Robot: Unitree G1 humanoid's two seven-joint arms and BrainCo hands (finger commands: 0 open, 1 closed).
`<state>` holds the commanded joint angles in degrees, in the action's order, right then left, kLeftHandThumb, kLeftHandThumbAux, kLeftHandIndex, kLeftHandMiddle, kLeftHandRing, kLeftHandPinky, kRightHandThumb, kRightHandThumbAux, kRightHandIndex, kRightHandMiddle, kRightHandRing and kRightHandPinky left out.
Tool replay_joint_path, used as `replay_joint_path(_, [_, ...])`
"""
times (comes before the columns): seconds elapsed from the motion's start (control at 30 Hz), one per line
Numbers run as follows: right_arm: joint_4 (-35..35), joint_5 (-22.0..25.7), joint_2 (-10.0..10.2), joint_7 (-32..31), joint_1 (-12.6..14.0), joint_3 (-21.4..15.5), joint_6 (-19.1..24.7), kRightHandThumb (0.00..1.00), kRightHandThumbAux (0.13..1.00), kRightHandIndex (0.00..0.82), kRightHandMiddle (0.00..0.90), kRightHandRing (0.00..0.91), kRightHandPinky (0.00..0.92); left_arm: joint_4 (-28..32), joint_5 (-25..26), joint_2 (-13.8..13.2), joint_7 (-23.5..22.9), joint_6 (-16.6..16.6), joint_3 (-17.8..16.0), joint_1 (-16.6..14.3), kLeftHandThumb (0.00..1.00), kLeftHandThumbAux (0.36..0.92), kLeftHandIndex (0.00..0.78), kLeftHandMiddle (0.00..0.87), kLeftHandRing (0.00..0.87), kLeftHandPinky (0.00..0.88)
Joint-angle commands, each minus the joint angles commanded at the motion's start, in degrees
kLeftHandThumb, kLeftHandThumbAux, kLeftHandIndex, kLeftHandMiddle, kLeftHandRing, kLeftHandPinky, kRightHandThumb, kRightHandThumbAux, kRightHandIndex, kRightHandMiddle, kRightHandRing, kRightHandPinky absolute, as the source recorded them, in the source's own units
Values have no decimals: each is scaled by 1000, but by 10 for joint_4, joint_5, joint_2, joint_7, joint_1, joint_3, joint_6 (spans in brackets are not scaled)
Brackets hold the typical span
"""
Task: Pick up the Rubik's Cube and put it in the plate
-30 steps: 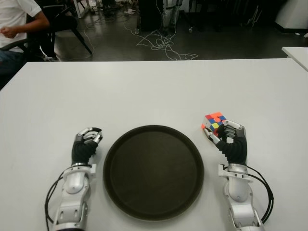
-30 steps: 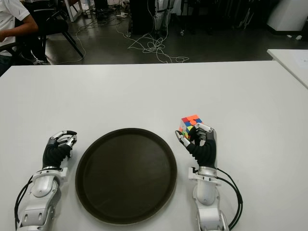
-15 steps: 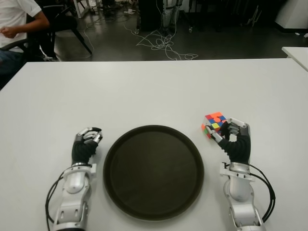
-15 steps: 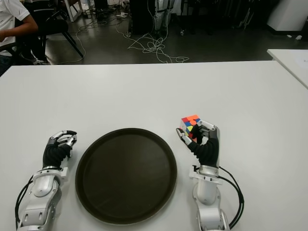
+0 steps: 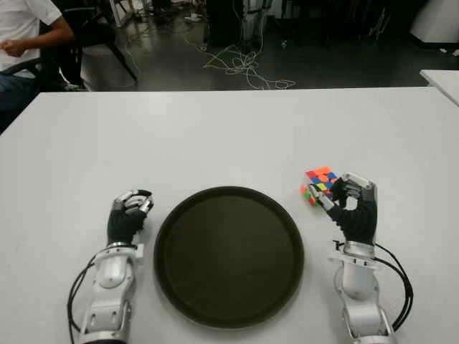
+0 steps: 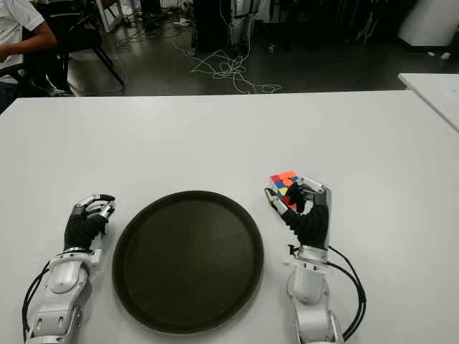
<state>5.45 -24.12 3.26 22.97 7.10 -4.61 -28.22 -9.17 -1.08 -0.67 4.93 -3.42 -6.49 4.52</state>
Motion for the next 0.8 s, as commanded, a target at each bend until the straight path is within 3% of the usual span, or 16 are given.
replay_joint_path(0.07, [-5,-6,-3,-3,1,1,13,200,797,684,822,843,845,1,2,2,0,1,-1,1,709,705,444,809,815,808])
replay_joint_path(0.17, [-6,-24,-13,-6,-1,4,28,140,811,575,670,690,676,3,6,5,0,0,-3,2,709,704,444,813,821,815])
replay_joint_path(0.23, [-6,-33,-17,-6,-2,6,32,82,798,410,472,500,480,4,8,7,0,0,-3,2,710,704,444,814,823,818])
replay_joint_path(0.27, [-6,-40,-21,-6,-2,7,34,74,797,387,444,473,453,4,8,7,0,-1,-3,2,710,704,444,814,824,818])
replay_joint_path(0.33, [-6,-54,-28,-6,-4,9,37,55,783,238,290,317,292,5,10,8,-1,-2,-4,2,711,704,444,813,823,817])
replay_joint_path(0.43, [-5,-75,-39,-8,-6,13,46,41,757,108,167,191,179,4,11,8,-2,-3,-4,2,711,704,444,809,820,811])
replay_joint_path(0.6, [-11,-136,-69,-13,-9,23,76,22,683,18,31,37,42,10,13,8,-4,-9,-3,3,711,704,444,809,817,807])
replay_joint_path(0.8, [-15,-155,-82,-8,-10,33,93,32,650,1,3,3,4,16,13,10,1,-14,-3,5,711,704,444,812,819,811])
